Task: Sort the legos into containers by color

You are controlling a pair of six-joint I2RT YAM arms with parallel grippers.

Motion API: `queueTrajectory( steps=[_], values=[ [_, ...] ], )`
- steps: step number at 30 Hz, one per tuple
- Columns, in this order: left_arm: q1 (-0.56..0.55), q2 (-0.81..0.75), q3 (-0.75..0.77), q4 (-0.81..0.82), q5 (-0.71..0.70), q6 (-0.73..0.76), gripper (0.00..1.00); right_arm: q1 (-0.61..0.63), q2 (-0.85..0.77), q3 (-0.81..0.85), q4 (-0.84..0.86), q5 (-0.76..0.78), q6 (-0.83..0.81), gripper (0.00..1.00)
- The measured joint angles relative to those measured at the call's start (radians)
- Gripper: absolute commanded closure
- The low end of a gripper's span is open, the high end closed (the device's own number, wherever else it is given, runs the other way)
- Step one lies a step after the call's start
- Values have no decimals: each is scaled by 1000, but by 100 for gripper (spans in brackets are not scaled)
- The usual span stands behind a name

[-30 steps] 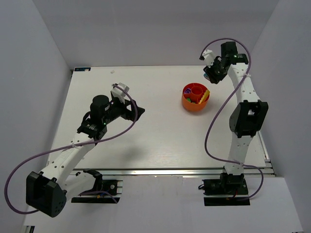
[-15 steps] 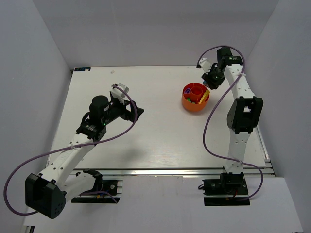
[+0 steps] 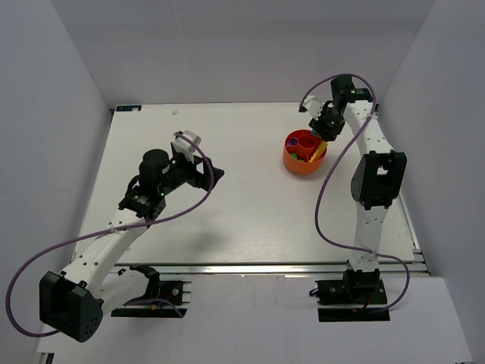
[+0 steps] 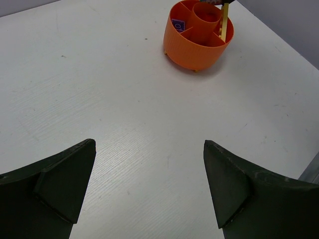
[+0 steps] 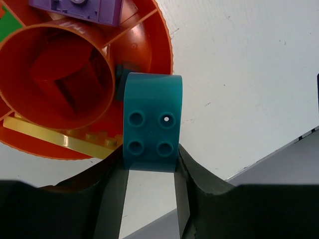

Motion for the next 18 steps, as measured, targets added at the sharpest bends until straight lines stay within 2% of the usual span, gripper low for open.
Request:
queueTrajectory(
  steps=[15,18],
  values=[
    [0,-4,0,0,-2,1,2,35,5,-2,-6,63,-96,100],
    [0,-6,0,0,-2,1,2,40,10,-2,-7,80,-98,90]
  ],
)
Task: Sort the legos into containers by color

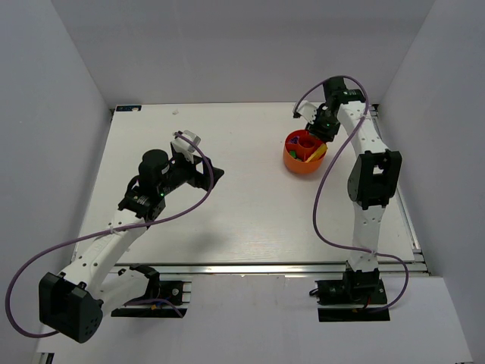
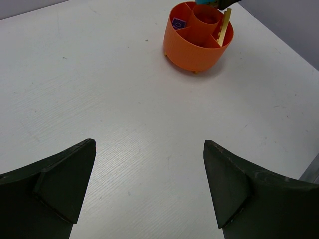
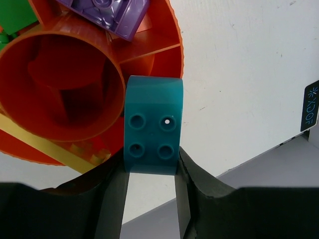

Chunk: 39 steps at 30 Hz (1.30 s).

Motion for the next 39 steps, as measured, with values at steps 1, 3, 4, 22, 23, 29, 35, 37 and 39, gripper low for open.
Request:
queueTrajectory(
  steps=[1,3,4,22,23,29,35,37,39],
  values=[
    [0,0,0,1,0,0,2,2,3,0,0,4,0,86],
    [0,0,0,1,0,0,2,3,13,0,1,13,-1,81],
    [0,0,0,1,0,0,2,3,16,0,3,16,-2,77],
    [0,-10,-2,3,0,3,2,31,16,-2,7,26,-7,46],
    [0,-11,-2,3,0,3,2,31,16,-4,6,27,-7,45],
    [0,-11,-3,4,0,3,2,31,16,-6,7,43,-6,43],
    [0,-11,-4,3,0,3,2,31,14,-6,7,45,-6,42],
    [0,-11,-4,4,0,3,2,30,11,-6,7,45,-6,43],
    [0,-11,-4,3,-1,4,2,29,8,-6,7,45,-6,45]
  ],
)
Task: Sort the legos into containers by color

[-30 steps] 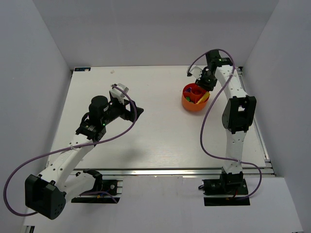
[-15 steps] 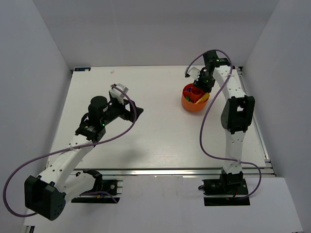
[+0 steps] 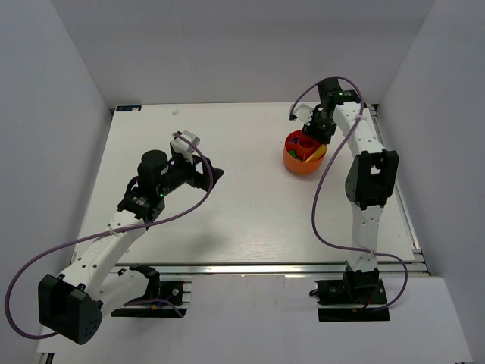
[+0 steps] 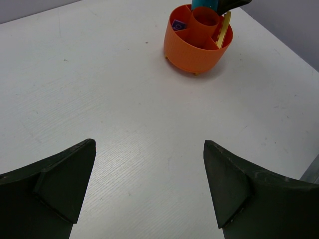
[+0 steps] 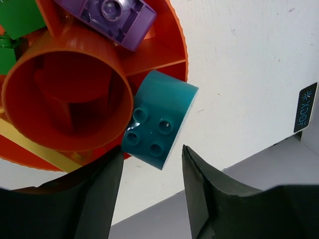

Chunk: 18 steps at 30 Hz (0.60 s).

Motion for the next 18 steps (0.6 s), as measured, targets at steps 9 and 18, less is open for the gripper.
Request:
queueTrajectory(
  steps=[9,18],
  values=[
    [0,0,0,0,-4,0,2,-2,-7,0,0,-26,0,59],
    [0,0,0,0,-4,0,2,-3,-7,9,-6,-31,7,60]
  ],
)
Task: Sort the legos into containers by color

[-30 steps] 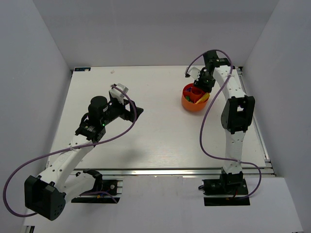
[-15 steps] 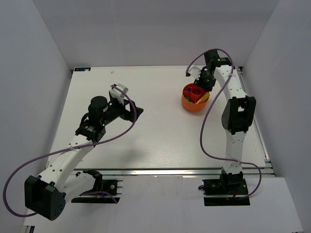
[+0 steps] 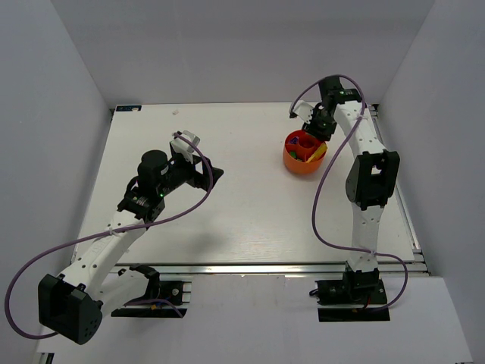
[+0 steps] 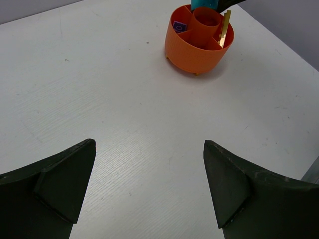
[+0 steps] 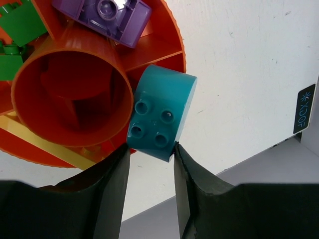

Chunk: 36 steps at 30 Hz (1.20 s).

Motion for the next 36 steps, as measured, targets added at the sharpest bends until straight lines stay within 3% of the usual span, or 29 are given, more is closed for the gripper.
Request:
queueTrajectory(
  steps=[11,18,36],
  values=[
    [0,0,0,0,0,0,2,-1,0,22,-23,-14,0,54],
    [0,0,0,0,0,0,2,-5,0,22,-31,-15,2,43],
    [0,0,-1,0,0,0,2,-11,0,22,-23,-63,16,42]
  ],
)
